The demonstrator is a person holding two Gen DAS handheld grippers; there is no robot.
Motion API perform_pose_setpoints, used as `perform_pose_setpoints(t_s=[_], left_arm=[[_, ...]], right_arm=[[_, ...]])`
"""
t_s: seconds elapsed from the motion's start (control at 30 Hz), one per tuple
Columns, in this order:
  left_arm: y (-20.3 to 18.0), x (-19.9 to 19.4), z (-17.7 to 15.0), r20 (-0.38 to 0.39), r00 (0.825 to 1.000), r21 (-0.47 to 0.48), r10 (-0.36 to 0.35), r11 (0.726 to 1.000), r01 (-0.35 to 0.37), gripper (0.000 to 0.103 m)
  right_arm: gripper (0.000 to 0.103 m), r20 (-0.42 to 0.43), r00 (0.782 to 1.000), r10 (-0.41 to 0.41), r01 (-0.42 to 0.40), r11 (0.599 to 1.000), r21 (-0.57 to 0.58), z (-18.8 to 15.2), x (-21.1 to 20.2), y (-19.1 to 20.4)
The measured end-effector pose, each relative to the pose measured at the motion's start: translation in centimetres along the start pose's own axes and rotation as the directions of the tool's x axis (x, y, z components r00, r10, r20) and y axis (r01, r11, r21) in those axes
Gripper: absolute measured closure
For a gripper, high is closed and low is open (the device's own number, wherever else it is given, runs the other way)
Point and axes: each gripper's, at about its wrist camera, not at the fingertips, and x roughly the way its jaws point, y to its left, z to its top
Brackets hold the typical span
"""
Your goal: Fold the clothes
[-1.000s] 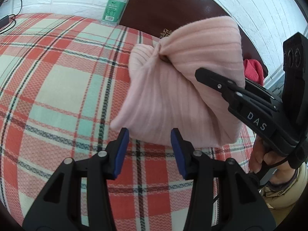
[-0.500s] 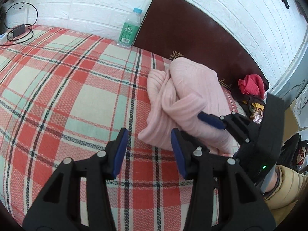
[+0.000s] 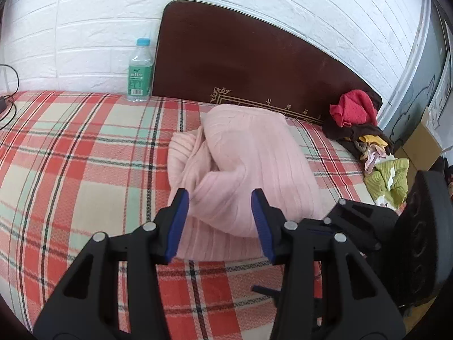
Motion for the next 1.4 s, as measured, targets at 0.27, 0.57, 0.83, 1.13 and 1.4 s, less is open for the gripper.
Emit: perform_pose_setpoints(t_s=[0.27, 0.57, 0.83, 1.13, 1.4], left_arm=[[1.5, 3.1, 0.9, -0.064, 0.998, -0.049, 0.007, 0.999, -0.010, 0.078], [4.4, 1.5, -2.1, -0.062, 0.998, -0.214, -0.015, 0.977, 0.001, 0.086], [7.1, 0.0, -4.8, -0.055, 0.998, -0.357, -0.018, 0.934, -0.003, 0.086], [8.7, 2.8, -5.9, -0.128, 0.991, -0.402, 0.026, 0.912, -0.075, 0.082], [7.2, -1.1, -5.3, -0.058, 0.987, -0.380, 0.151, 0.911, -0.162, 0.073]], right_arm=[[0.045, 0.072, 0.997, -0.024, 0.000, 0.946, 0.325, -0.9, -3.5, -9.2], [0.043, 0.033, 0.999, -0.036, 0.001, 0.691, 0.723, -4.4, -1.0, -20.8], [0.043, 0.027, 0.999, 0.021, -0.034, 0.744, 0.667, -1.7, 1.6, -20.3], [0.032, -0.066, 0.995, 0.075, -0.012, 0.746, 0.666, -1.3, 5.3, -19.8], [0.026, -0.118, 0.984, 0.133, -0.010, 0.704, 0.710, -2.4, 8.1, -20.4]])
